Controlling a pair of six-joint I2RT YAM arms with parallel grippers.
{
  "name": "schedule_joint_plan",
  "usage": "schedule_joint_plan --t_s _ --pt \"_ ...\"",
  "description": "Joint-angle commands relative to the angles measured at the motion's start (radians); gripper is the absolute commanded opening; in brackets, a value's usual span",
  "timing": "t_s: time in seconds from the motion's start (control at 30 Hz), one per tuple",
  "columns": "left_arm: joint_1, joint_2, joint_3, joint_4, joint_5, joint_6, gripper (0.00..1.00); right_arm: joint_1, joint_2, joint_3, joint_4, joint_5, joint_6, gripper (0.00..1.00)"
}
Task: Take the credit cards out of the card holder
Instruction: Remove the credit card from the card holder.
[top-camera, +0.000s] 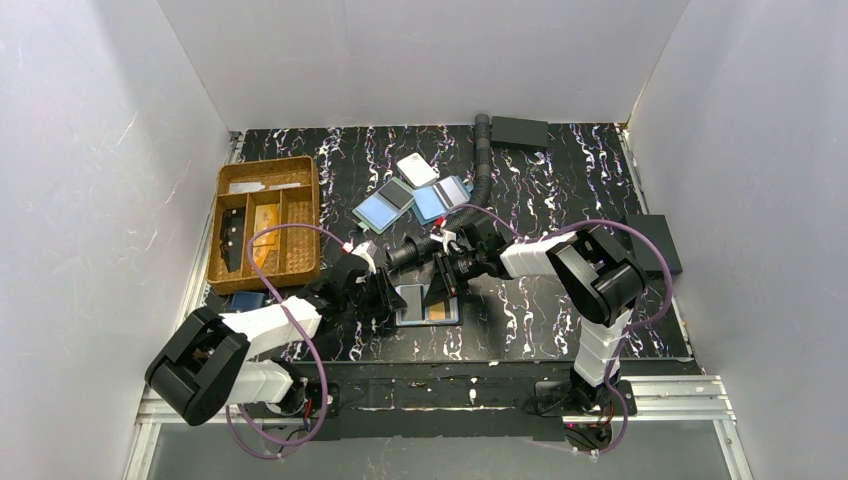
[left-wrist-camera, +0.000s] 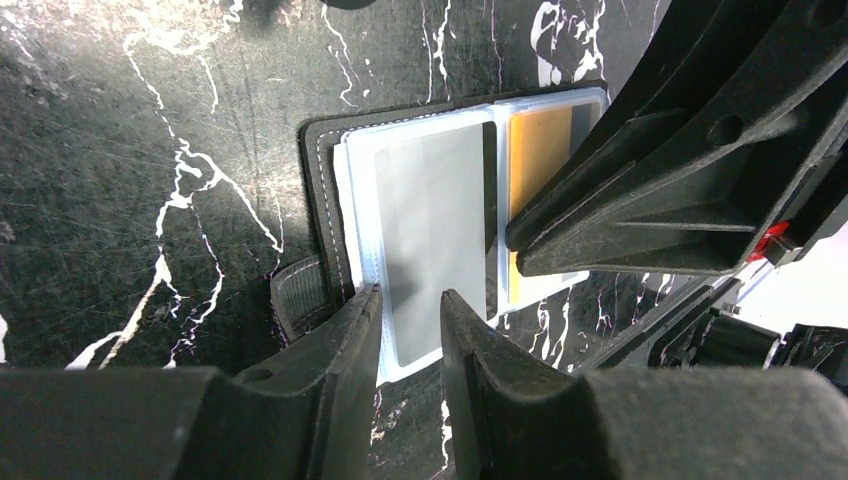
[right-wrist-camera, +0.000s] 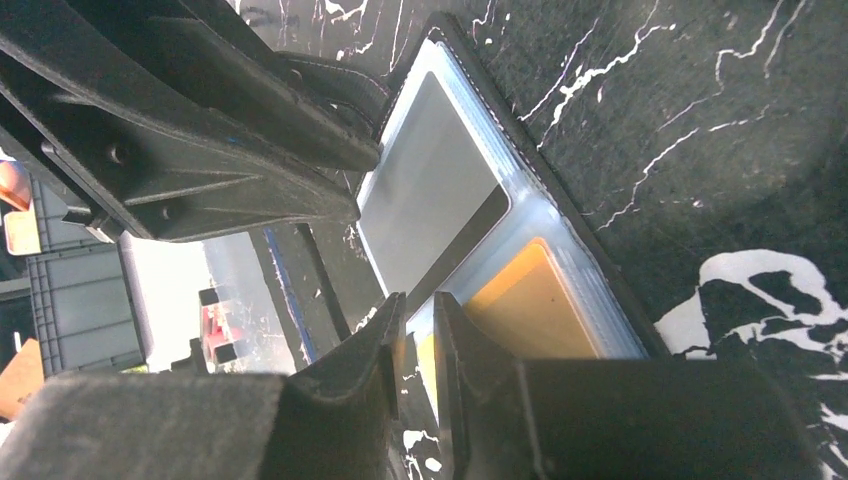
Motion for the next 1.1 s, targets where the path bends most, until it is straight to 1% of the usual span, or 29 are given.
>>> schedule_joint_plan --t_s 0.0,0.27,0.47,0.73,1.07 --pt "0.004 -0.026 -0.015 0.012 0.021 0.008 0.26 0.007 0.022 0.036 -0.041 0.022 -0.041 0.25" --pt "0.004 -0.069 -0.021 0.012 0.020 -0.001 0.26 0.008 0.027 0.041 -0.055 0.034 -0.050 0.26" --pt "0.004 -0.065 -0.020 0.013 0.021 -0.005 0.27 0.006 0.033 0.047 -0.069 0.039 -0.059 0.27" --pt "0.004 -0.076 -0.030 0.002 -0.010 -0.004 0.31 0.007 0.037 0.051 -0.081 0.044 -0.066 0.28" --pt "0.004 -0.129 -0.032 -0.030 -0.036 0.011 0.33 0.007 0.044 0.058 -0.093 0.048 -0.073 0.28"
